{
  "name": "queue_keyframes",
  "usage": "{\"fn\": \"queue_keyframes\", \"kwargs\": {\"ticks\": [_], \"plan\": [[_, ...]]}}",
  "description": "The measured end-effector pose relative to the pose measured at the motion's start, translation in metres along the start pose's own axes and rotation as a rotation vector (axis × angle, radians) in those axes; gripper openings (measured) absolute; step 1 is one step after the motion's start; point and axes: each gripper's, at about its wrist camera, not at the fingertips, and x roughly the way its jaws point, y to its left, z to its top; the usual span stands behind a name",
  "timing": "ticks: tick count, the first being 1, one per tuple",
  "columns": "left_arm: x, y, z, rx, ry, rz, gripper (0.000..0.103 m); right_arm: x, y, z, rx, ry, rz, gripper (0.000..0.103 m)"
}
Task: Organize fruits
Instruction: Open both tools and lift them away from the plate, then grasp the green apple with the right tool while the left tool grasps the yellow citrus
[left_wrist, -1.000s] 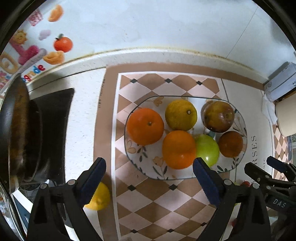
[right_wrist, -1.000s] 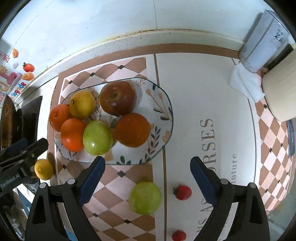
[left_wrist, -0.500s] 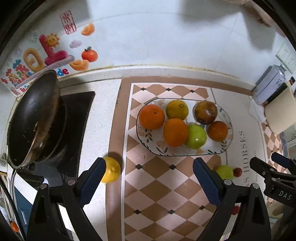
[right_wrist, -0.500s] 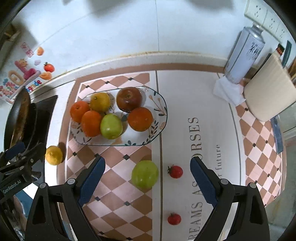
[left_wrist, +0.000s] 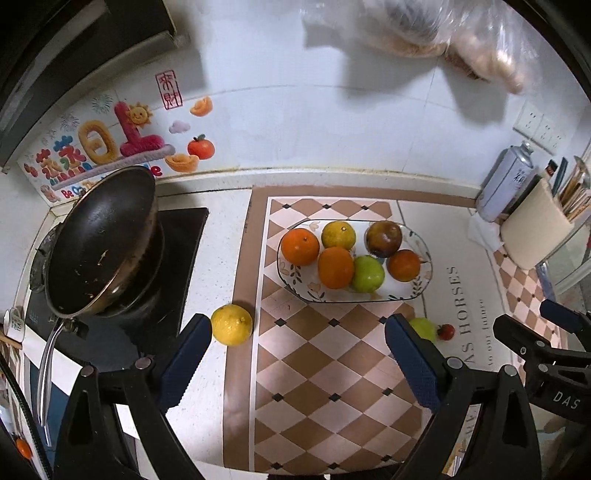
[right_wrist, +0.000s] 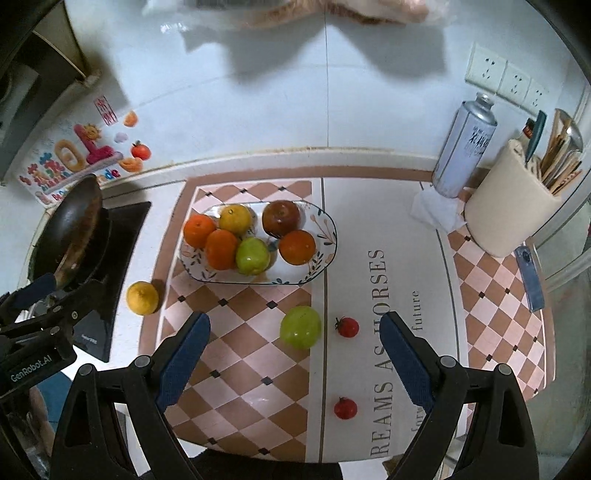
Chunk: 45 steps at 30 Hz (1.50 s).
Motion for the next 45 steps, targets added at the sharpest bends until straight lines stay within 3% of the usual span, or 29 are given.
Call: {"fn": "queue_keyframes", "kwargs": {"ticks": [10, 20, 26, 32, 38, 45], "plan": [[-0.044, -0.001, -0.009, -0.008, -0.072, -0.010, 0.096, -0.052, 0.006, -0.012, -0.011, -0.072, 0.009, 0.095], [-0.031, 0.000, -0.015, -0.023, -0.026, -0.031, 0.096, -0.030, 0.009, -0.016, 0.010, -0.015, 0.067, 0.095], [0.011, 0.022, -0.013, -0.065, 0.064, 0.000, 0.099, 0.021, -0.003, -0.015, 0.067, 0.073, 0.088, 0.095], [0.084, 0.069, -0.019, -0.208, 0.256, -0.045, 0.099, 0.088, -0.027, -0.020, 0.175, 0.187, 0.144, 0.095], [0.150, 0.106, -0.035, -0.342, 0.414, -0.026, 0.099, 0.151, -0.052, -0.022, 0.283, 0.279, 0.148, 0.095], [0.193, 0.115, -0.030, -0.382, 0.458, 0.008, 0.099, 0.200, -0.067, -0.012, 0.335, 0.330, 0.131, 0.095]]}}
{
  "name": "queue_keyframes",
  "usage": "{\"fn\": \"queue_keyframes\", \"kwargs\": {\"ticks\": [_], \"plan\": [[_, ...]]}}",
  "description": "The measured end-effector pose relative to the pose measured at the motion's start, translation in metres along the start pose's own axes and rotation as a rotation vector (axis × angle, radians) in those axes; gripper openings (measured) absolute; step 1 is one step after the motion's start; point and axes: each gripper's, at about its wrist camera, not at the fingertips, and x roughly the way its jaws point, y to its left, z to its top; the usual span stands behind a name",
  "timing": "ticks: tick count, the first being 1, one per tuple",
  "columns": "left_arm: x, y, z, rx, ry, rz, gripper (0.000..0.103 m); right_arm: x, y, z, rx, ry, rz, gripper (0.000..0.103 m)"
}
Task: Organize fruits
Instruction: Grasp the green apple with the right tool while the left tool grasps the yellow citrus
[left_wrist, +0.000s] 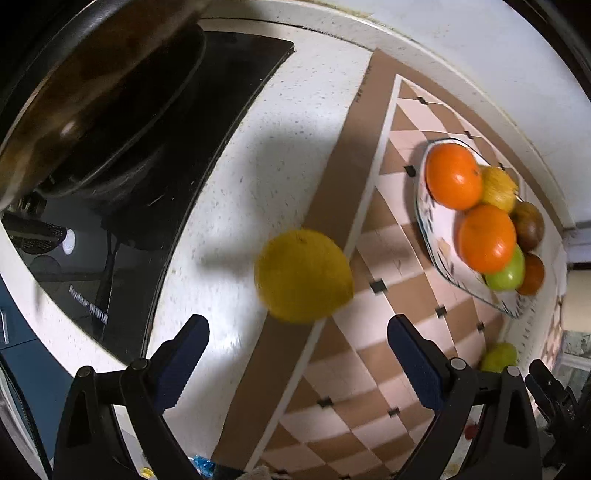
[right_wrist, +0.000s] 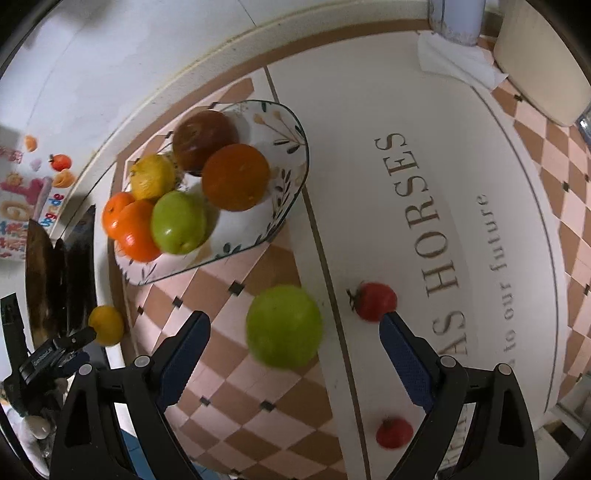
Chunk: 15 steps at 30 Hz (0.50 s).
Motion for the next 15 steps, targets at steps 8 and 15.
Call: {"fn": "queue_keyframes", "kwargs": {"ticks": [8, 15], "plan": [[0.031, -0.013, 0.024, 0.051, 0.030, 0.055, 0.099, 0.038, 0.027, 0.000, -0.084, 0.099, -0.019, 0.094], [0.047, -0.017, 0.030, 0.087, 0.056, 0.068, 0.062, 0.060, 0.046, -0.006, -0.136, 0.120, -0.080, 0.082]]}}
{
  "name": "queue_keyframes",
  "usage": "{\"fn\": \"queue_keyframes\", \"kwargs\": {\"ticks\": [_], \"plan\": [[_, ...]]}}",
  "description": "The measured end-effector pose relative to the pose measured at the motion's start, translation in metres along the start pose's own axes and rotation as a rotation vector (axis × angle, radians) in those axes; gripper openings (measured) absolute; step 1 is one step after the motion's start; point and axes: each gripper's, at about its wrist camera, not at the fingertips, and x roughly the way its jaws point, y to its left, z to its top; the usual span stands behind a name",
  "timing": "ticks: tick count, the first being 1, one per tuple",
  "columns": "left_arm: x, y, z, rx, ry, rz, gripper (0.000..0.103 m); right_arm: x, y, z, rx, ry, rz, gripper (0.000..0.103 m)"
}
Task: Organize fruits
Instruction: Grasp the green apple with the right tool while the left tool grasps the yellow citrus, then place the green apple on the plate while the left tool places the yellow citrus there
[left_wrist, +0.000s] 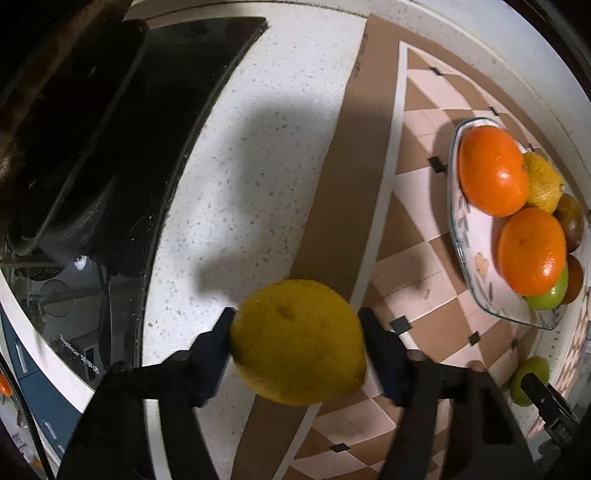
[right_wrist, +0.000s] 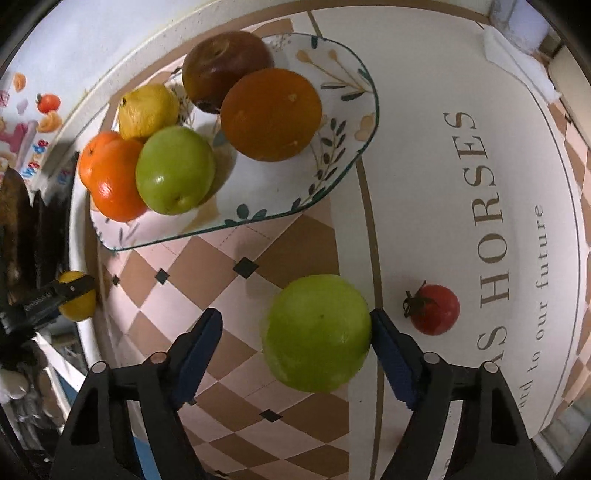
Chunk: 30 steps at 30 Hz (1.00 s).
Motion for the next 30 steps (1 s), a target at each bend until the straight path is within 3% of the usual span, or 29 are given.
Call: {"fn": "queue_keyframes", "kwargs": {"ticks": [5, 9, 12, 17, 25, 30], "plan": [[-0.002, -0.002, 0.003, 0.023, -0.021, 0.013, 0.062, 0.005, 0.006, 0.003, -0.006, 0.000, -0.023, 0.077], [-0.002, -0.004, 0.001, 0.047, -0.026, 0.020, 0.062, 0.006, 0.010, 0.006, -0.025, -0.015, -0.065, 0.058], [-0.004, -0.011, -0.003, 0.049, -0.011, -0.015, 0.062, 0.005, 0.005, 0.008, -0.021, -0.015, -0.052, 0.058], [-0.009, -0.022, -0.010, 0.025, 0.033, -0.135, 0.062, 0.003, 0.001, 0.006, -0.019, -0.017, -0.041, 0.058], [-0.051, -0.051, -0.006, 0.058, -0.010, -0.247, 0.062, -0.017, -0.010, 0.003, 0.047, -0.034, 0.091, 0.058], [-0.081, -0.069, 0.010, 0.081, -0.072, -0.273, 0.062, -0.054, -0.014, 0.026, 0.082, -0.101, 0.161, 0.058]]}}
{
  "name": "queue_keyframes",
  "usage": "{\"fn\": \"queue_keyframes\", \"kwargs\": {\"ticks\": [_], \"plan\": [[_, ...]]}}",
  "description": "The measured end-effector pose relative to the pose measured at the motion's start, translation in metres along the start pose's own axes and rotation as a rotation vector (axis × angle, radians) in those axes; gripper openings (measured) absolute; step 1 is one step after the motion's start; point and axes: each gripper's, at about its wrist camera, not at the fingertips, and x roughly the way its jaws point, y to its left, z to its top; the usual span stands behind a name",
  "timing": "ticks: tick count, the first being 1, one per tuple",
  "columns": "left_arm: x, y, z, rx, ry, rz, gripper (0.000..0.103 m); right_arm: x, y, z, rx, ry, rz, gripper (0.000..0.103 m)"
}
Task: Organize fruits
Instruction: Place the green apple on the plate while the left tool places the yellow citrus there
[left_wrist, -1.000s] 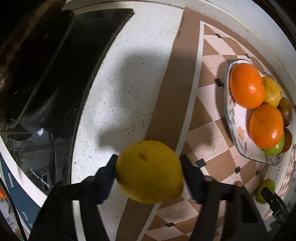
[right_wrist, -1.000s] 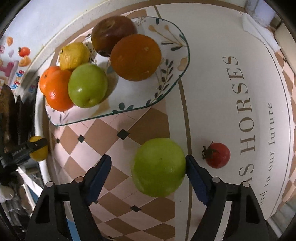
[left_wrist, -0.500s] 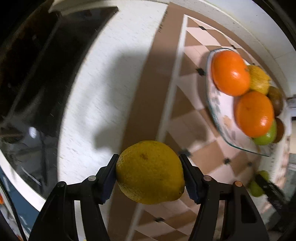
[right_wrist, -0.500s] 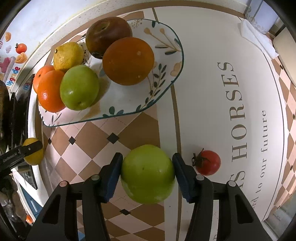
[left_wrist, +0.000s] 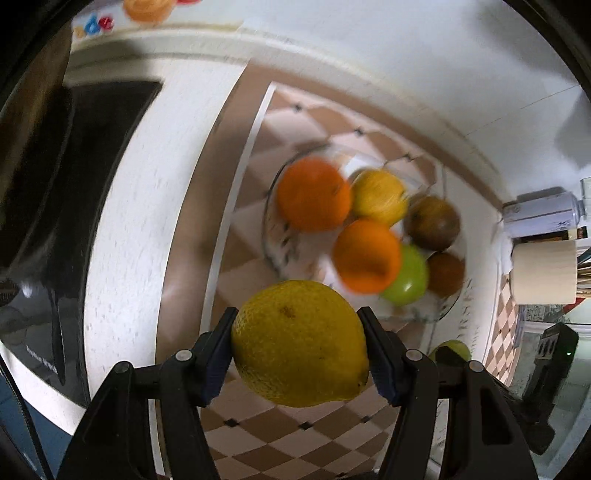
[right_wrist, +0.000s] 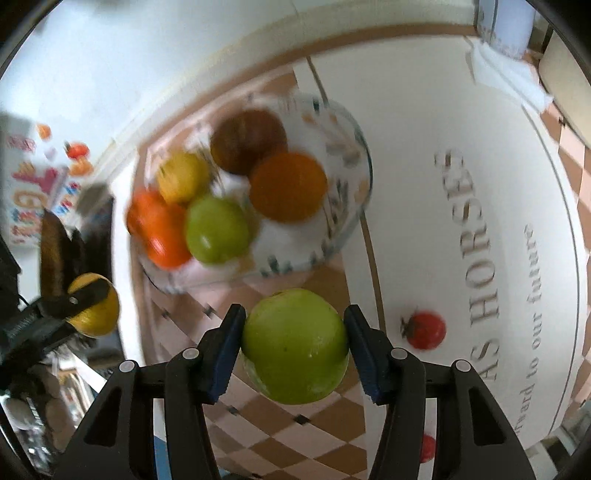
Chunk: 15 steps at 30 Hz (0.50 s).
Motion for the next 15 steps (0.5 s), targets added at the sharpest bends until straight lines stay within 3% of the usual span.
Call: {"fn": "queue_keyframes", "kwargs": {"ticks": [7, 15], "plan": [[0.008, -0.002, 0.030, -0.020, -0.024, 0.027, 0.062, -0.032, -0.002, 0.064, 0.016, -0.099, -0.022, 0.058], [0.039, 0.000, 0.046, -0.091, 0.045, 0.009, 0.062, -0.004, -0.016, 0.123, 0.055, -0.080, -0.066, 0.058]]}}
